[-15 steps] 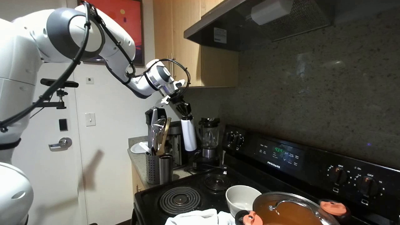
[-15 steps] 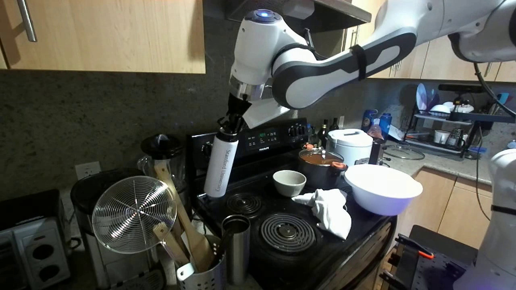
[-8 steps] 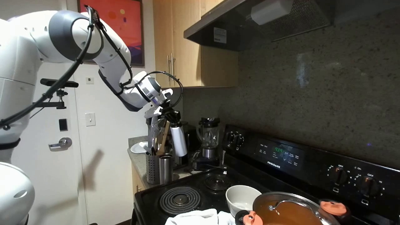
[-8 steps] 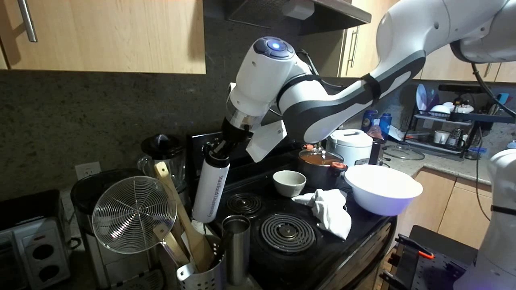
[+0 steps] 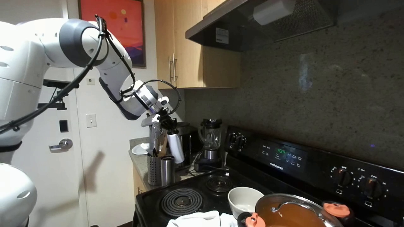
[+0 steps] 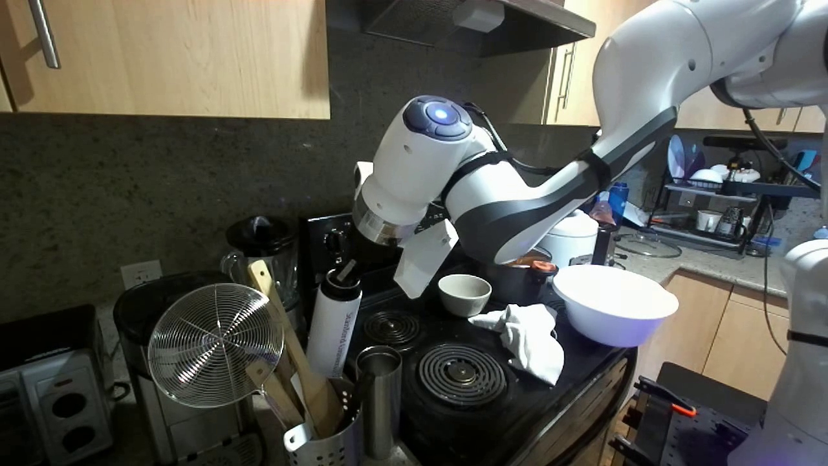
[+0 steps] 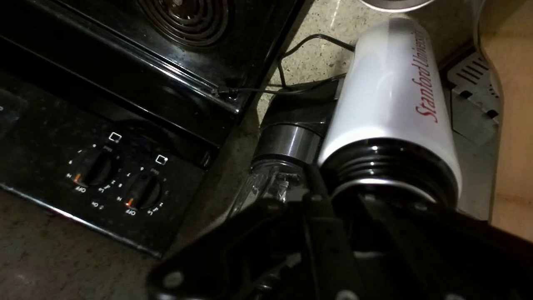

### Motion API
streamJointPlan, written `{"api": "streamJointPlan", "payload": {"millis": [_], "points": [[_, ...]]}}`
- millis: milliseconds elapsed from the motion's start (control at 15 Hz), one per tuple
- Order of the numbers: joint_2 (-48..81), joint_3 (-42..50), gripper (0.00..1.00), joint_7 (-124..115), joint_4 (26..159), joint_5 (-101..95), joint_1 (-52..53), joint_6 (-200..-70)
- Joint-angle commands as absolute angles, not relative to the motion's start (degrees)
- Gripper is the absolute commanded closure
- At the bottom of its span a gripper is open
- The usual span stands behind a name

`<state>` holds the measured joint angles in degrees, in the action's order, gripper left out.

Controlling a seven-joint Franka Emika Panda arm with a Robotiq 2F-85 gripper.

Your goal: Move the white bottle closer to the silver bottle then move the large white bowl to the back left of the stove, then move the small white bowl to the front left of the stove

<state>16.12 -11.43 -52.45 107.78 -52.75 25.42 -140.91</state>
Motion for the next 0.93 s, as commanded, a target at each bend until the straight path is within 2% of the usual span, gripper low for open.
{"api": "streamJointPlan", "payload": {"millis": [0, 533, 867], "points": [[17.6, -11.5, 0.94, -55.5, 107.1, -55.3, 25.8, -142.2], [21.0, -11.2, 0.94, -54.5, 101.5, -52.0, 25.6, -139.5], [24.0, -11.0, 0.94, -51.1, 95.2, -46.7, 26.3, -133.2]]}}
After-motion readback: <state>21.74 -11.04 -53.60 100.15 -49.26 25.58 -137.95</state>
